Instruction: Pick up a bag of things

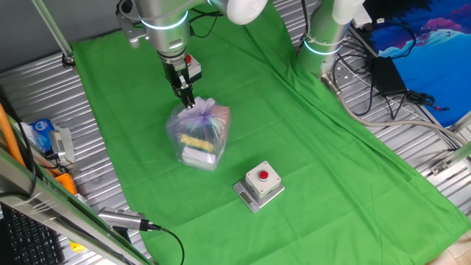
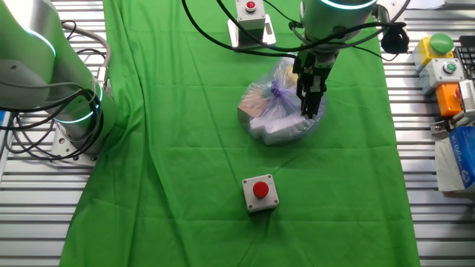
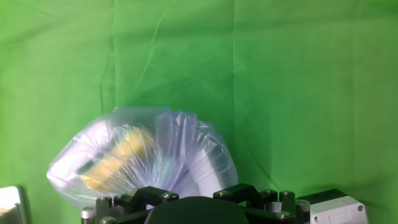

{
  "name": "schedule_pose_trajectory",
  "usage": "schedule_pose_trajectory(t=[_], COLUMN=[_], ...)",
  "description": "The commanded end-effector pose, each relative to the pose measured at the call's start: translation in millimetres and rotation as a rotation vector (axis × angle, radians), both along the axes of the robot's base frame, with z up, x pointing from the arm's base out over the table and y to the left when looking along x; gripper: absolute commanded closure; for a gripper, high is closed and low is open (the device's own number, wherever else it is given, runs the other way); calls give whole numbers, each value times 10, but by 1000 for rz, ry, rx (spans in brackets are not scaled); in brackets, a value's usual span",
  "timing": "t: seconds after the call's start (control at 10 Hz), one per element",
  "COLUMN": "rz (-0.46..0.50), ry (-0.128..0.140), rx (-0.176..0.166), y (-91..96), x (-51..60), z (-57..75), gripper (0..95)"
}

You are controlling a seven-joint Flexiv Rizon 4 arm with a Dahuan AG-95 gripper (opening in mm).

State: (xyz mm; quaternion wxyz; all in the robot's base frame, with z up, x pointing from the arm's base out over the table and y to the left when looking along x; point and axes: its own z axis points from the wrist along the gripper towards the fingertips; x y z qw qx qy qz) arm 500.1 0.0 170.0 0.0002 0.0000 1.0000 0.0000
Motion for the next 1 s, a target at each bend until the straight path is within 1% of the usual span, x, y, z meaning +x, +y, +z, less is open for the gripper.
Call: schedule_pose_trajectory(t=[0.1,0.4,1.0], rz=[14,65,64], ry=[-9,-9,-9], rx=[11,11,9], y=[0,0,0], x=[-1,-1,-1], z=[0,0,0], gripper=[950,950,950])
